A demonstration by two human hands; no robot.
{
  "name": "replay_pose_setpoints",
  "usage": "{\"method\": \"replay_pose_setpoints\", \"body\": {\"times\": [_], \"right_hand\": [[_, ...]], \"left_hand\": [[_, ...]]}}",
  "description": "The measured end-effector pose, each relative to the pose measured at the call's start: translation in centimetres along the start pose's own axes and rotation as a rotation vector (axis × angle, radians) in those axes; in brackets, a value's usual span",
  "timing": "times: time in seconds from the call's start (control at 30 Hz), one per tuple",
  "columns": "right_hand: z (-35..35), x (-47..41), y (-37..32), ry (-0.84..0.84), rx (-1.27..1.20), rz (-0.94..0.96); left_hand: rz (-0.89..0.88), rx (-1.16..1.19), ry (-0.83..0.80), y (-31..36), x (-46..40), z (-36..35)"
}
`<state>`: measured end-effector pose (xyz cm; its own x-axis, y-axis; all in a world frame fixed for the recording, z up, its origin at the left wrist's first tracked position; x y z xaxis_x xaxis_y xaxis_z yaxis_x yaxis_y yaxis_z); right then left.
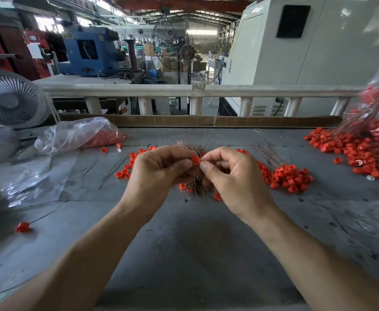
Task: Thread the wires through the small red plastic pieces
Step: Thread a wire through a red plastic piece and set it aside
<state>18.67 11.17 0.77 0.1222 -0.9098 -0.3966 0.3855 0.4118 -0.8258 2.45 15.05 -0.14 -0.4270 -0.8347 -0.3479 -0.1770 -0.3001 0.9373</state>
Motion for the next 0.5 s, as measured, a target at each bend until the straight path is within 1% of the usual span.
{"method": "replay_pose_setpoints", "body": {"times": [0.3,0.5], "right_hand": [[-0.26,-0.2,0.14,-0.073,-0.063,0.034],[-0.72,-0.4,0.96,-0.088,-0.18,-0.029]], "left_hand": [[0.028,0.013,-0.008,0.03,0.05,0.07],[0.058,0.073,0.001,-0.06,-0.01,0.11]]}}
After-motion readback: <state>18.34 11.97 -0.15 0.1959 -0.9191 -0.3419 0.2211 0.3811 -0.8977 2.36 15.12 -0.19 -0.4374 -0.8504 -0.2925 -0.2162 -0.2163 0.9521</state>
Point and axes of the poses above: each hand's wrist, its own x-axis away from the middle knuckle, its own z-axis out of the back of the hand, y = z × x, the point moved 6 cm from there along -x, towards the middle knuckle, and after that the axes turned 12 degrees about -y, right-handed, at the moved point
